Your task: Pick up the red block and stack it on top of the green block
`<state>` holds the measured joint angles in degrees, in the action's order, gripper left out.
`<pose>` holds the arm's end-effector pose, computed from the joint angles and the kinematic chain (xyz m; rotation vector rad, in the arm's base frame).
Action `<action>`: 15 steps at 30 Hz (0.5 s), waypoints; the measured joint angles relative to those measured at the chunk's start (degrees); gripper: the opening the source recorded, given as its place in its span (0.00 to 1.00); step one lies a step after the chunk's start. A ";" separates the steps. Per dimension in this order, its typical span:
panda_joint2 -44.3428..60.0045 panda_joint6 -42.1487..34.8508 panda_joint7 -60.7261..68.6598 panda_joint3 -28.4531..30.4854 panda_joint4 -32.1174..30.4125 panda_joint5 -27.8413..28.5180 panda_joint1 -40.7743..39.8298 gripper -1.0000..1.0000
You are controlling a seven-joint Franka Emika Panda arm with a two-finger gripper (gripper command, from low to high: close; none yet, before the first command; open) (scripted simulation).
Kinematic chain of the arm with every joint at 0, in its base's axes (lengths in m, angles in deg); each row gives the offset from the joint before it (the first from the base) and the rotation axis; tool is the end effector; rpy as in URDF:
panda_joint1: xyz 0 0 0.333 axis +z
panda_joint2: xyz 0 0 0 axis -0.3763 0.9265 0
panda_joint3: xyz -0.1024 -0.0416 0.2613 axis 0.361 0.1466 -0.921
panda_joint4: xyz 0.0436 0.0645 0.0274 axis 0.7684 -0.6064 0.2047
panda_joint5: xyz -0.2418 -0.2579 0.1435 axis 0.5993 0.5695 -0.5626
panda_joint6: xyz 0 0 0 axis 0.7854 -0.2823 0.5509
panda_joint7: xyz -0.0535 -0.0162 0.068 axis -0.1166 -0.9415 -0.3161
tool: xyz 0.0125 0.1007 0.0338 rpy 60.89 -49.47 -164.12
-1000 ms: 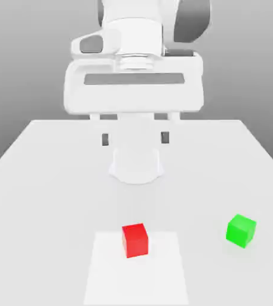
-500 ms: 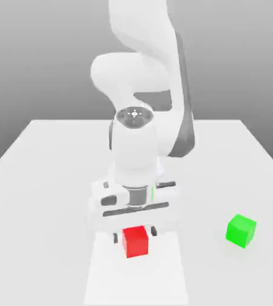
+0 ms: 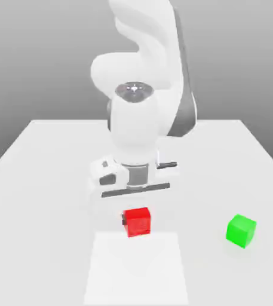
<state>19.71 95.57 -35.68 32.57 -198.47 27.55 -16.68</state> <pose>0.3577 0.0286 0.1918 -3.0353 0.8072 -0.0020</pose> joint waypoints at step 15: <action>-1.22 -6.43 -24.92 -11.71 5.45 -2.04 16.50 0.00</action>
<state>18.49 89.13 -60.59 20.86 -193.02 25.52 -0.17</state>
